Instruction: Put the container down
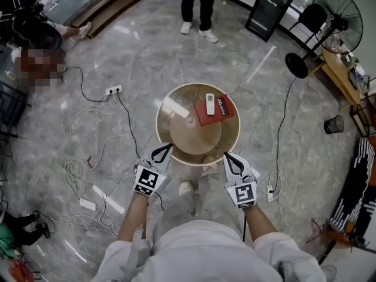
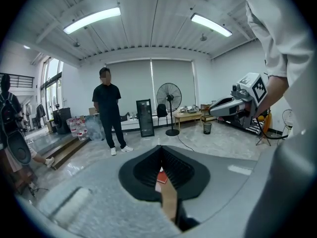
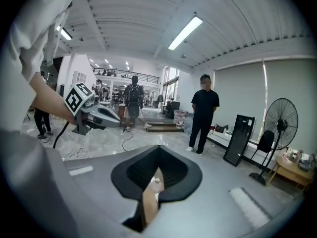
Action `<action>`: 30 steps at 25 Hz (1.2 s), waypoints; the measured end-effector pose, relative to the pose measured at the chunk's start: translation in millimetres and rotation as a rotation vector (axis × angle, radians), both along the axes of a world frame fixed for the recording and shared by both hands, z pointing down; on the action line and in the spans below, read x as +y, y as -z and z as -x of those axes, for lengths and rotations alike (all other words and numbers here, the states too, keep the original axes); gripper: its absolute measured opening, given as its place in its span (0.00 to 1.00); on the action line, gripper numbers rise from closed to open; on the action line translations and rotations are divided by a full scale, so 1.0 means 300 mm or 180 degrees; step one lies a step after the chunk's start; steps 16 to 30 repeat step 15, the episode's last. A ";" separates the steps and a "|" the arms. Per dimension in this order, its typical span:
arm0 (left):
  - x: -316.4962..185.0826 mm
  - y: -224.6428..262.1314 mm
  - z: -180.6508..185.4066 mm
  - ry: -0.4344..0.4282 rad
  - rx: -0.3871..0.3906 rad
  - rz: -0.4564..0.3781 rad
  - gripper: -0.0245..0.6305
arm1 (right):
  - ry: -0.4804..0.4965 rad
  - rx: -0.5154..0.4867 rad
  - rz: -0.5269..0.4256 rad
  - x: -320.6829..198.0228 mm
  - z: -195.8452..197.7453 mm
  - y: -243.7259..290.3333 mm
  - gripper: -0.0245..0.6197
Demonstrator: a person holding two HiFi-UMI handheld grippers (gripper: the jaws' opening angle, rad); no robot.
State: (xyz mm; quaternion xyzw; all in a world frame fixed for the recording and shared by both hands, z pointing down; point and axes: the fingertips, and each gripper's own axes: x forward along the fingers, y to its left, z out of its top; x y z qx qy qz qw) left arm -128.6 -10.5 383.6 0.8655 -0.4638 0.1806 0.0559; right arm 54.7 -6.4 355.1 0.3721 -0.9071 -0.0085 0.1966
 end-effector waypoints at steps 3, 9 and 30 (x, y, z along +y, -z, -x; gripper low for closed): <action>0.010 0.019 0.002 -0.0001 -0.0008 -0.0026 0.04 | 0.0009 -0.0004 -0.0017 0.010 0.008 0.020 0.05; 0.023 0.043 0.013 0.0004 -0.0030 -0.0066 0.04 | 0.0027 -0.0009 -0.0055 0.027 0.015 0.041 0.05; 0.024 0.053 0.008 0.0003 -0.0048 -0.0075 0.04 | 0.0057 0.0011 -0.0065 0.031 0.011 0.040 0.05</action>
